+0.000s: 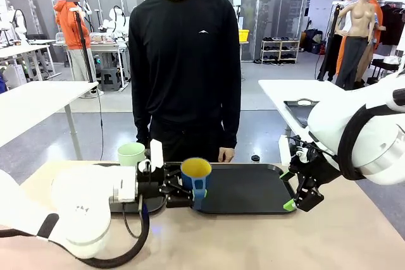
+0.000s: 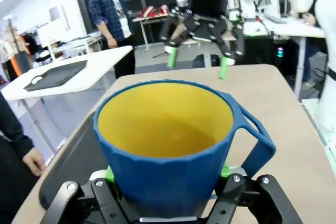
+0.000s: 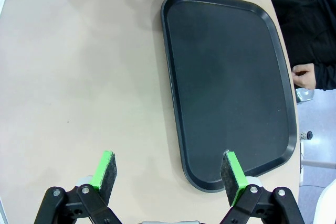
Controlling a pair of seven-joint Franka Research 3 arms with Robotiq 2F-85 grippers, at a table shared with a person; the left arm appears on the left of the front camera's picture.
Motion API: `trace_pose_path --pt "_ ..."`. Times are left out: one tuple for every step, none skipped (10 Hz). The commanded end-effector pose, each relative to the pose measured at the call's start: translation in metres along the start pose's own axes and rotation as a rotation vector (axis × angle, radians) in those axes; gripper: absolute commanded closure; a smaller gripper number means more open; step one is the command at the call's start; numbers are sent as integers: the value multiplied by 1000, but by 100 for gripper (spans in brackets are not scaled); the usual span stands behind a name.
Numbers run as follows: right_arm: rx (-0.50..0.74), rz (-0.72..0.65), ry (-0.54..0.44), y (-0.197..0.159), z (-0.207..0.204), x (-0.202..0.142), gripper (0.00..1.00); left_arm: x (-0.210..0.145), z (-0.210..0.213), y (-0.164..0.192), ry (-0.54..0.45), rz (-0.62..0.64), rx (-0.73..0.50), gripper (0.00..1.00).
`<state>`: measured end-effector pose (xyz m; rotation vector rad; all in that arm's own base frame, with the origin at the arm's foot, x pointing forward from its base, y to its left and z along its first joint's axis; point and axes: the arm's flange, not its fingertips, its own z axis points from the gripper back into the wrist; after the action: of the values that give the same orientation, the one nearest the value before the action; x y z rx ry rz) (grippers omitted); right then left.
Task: Sort and store the cups by type.
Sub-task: Pick up the Handle plastic cup and place it into the empty Flat Tray.
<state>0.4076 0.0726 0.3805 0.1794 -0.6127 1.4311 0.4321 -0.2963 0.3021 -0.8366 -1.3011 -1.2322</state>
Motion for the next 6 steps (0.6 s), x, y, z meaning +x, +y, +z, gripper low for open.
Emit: trace_pose_path --pt "-4 -17 17 2 0 2 0 6 -42 5 -45 83 70 26" --pt "-4 -17 17 2 0 2 0 1 -48 8 -27 90 62 26" --pt "-4 -17 17 2 0 2 0 -1 -47 9 -13 94 62 26" --pt "-4 -17 17 2 0 2 0 0 -42 7 -3 80 33 26" --pt "-4 -17 17 2 0 2 0 1 -33 2 32 42 2 26" --pt "-4 -17 17 2 0 2 0 4 -18 -4 63 -4 -19 26"
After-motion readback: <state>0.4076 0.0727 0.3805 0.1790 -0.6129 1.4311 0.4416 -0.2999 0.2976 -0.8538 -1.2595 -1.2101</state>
